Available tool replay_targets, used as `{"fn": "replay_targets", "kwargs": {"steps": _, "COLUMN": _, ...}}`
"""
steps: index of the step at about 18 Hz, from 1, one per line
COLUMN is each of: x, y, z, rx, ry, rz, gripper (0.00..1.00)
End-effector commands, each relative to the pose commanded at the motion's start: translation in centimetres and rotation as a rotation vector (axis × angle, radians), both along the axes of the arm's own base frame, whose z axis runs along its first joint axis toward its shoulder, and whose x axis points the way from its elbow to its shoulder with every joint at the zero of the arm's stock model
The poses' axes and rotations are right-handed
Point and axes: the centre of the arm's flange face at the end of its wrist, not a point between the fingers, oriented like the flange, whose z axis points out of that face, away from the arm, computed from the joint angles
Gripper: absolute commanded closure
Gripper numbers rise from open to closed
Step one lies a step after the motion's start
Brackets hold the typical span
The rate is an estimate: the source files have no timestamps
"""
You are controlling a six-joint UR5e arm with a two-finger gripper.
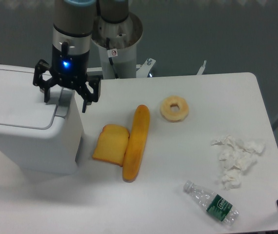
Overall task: Close the trash can
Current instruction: 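Lift the gripper off the closed lid and move it toward the bread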
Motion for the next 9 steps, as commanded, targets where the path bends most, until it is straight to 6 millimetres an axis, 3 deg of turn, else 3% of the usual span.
{"fn": "replay_targets", "kwargs": {"steps": 6, "x": 0.1, "y": -0.2, "z": 1.5, "rx": 0.021, "ry": 0.014, "rz": 0.006, "gripper": 0.0}}
{"fn": "replay_targets", "kwargs": {"steps": 9, "x": -1.0, "y": -0.6, "z": 2.6, "rx": 0.036, "ry": 0.03, "rz": 0.022, "gripper": 0.0}}
